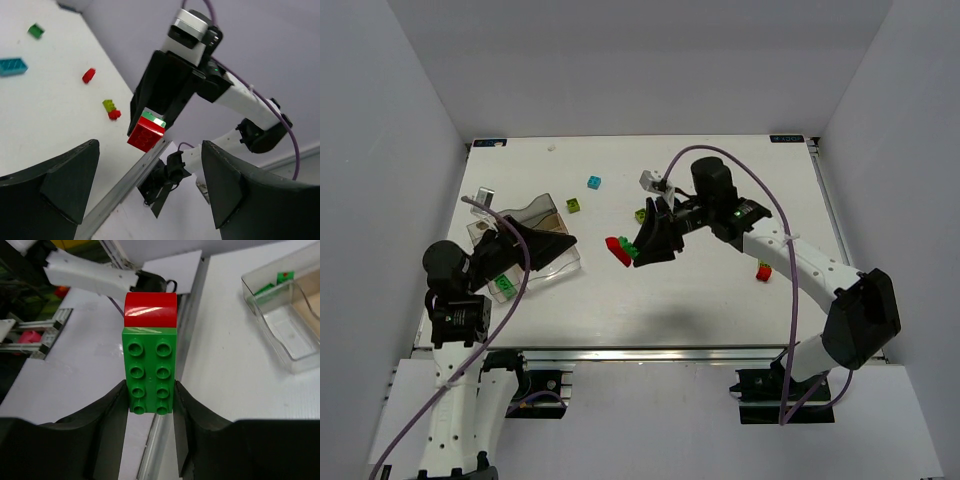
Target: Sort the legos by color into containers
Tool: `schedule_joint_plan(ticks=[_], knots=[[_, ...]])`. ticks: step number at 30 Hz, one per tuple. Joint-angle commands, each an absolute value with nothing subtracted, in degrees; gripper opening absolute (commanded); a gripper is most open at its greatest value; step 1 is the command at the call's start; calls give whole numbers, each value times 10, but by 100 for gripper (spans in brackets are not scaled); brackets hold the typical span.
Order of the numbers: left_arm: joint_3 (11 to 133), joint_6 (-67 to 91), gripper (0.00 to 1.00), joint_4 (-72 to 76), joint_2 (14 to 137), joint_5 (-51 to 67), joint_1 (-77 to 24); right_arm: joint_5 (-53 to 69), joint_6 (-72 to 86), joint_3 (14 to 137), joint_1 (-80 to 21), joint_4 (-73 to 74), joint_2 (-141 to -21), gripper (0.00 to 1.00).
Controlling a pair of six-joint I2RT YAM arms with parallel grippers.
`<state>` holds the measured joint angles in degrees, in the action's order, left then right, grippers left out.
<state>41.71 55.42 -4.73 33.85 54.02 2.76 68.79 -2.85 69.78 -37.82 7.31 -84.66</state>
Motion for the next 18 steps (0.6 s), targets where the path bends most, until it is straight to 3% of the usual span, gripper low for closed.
schedule_joint_plan(ticks=[1,5,8,18], knots=[[417,586,92,68,323,562,25,758,147,727,-378,-130,-846,0],[426,587,93,84,314,556,25,752,336,717,-377,-361,-865,0],[425,586,93,87,314,551,25,744,454,725,-381,-448,-887,0],[430,609,95,136,345,548,25,640,478,760,-416,-386,-914,0]])
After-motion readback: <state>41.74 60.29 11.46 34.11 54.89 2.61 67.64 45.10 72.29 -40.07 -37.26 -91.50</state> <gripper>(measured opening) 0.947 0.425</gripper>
